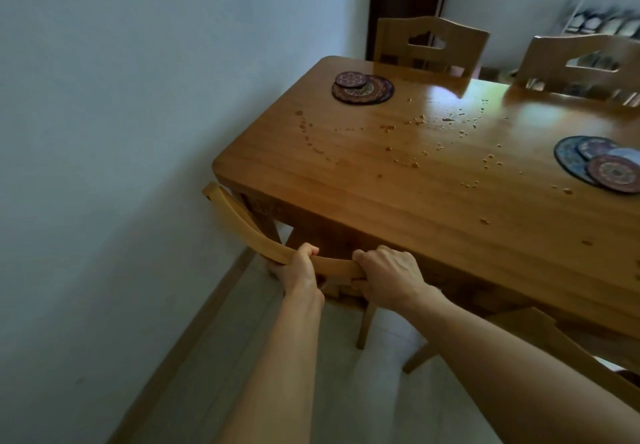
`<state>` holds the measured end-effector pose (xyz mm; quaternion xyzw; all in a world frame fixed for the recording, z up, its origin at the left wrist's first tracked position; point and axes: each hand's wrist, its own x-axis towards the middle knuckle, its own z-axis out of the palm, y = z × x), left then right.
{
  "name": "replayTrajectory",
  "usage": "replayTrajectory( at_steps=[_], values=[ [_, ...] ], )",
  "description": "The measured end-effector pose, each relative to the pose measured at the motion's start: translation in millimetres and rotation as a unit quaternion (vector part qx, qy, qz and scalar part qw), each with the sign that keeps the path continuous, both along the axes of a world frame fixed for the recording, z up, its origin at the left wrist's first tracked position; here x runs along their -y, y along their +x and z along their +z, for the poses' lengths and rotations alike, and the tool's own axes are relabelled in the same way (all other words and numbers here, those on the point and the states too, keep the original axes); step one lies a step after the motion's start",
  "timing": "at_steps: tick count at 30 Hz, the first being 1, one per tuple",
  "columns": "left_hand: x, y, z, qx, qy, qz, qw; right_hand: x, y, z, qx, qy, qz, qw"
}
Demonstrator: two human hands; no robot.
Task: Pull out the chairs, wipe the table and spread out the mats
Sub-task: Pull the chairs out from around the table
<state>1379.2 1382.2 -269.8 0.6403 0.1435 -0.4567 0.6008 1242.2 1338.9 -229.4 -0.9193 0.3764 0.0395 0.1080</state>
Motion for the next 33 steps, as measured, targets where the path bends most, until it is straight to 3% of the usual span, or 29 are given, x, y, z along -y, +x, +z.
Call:
replayTrajectory(
  at_steps=[8,14,21,23,26,33],
  values=[
    [2.2,1.0,6.7,0.017,-0.008,-0.006,1.0,5.1,4.2,-1.7,-0.003,0.003,-0.006,1.0],
    [-3.3,1.1,15.4,0.022,0.013,-0.02,0.999,5.1,2.8,3.5,-0.02,0.062,-0.043,0.997],
    [-19.5,-14.0,50.4,0.223,0.106,-0.083,0.965,-10.3,-13.4,23.0,0.098,0.17,-0.152,0.969],
    [-24.9,-18.3,67.6,0.237,0.077,-0.089,0.964,-14.6,-22.5,39.3,0.186,0.192,-0.2,0.943],
    [-29.7,-34.0,99.9,0.244,-0.001,-0.105,0.964,-21.7,-49.6,67.9,0.34,0.225,-0.266,0.873],
    [-35.0,-108.2,179.5,0.122,-0.211,-0.169,0.955,-50.5,-149.5,126.5,0.553,0.204,-0.351,0.728]
  ],
)
